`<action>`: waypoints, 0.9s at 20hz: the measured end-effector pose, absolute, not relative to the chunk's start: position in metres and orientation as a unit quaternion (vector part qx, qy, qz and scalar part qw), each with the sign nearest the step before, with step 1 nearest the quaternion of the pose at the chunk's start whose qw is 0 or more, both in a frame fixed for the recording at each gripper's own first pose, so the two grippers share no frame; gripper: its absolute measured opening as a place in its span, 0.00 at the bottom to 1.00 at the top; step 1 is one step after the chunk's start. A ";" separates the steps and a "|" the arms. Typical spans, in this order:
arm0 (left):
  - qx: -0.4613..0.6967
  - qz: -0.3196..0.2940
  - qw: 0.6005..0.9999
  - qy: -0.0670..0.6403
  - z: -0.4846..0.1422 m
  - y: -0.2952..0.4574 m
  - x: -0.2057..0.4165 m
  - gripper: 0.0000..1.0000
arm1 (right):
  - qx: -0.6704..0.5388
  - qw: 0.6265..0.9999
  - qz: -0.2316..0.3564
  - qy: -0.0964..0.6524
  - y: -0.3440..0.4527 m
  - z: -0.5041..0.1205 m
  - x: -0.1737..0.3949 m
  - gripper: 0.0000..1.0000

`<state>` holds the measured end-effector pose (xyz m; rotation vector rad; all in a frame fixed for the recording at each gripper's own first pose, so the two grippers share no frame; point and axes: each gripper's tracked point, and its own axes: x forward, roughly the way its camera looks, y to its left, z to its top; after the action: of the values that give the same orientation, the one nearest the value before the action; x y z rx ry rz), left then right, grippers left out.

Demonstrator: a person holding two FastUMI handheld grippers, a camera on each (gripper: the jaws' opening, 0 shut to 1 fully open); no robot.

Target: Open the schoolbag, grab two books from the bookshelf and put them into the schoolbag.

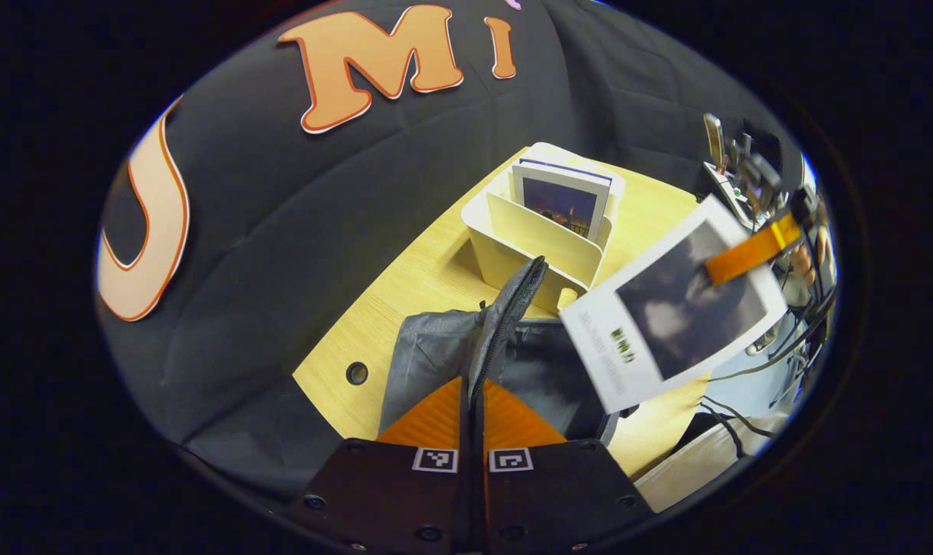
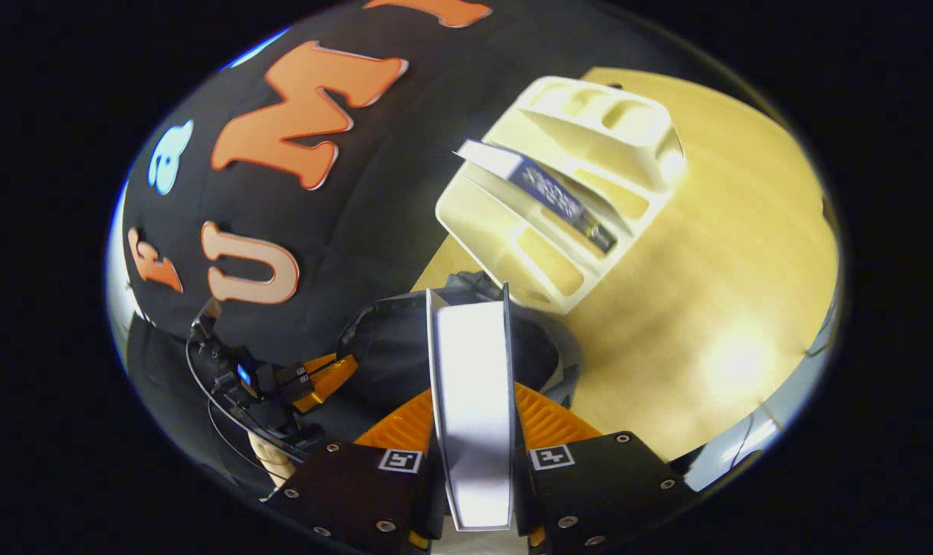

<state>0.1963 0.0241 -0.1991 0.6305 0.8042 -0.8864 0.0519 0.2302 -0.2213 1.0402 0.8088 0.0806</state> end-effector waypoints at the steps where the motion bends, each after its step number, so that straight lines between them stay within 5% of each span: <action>1: 0.296 -0.409 0.779 0.371 -0.201 0.026 0.194 0.01 | 0.506 0.779 0.027 0.369 0.236 -0.239 0.060 0.36; 13: 0.272 -0.415 0.783 0.374 -0.200 0.006 0.166 0.01 | 0.599 0.729 0.033 0.329 0.331 -0.308 0.166 0.36; 14: 0.273 -0.413 0.784 0.374 -0.199 0.007 0.168 0.01 | 0.604 0.726 0.028 0.326 0.335 -0.311 0.173 0.27; 15: 0.277 -0.411 0.784 0.374 -0.200 0.009 0.169 0.01 | 0.606 0.729 0.022 0.317 0.337 -0.314 0.181 0.36; 18: 0.278 -0.413 0.781 0.376 -0.199 0.008 0.165 0.01 | 0.610 0.736 -0.007 0.293 0.341 -0.323 0.199 0.38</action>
<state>0.1652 0.0078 -0.1992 0.5999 0.8129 -0.8923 0.1994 0.3413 -0.3227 1.3398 0.6440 -0.0144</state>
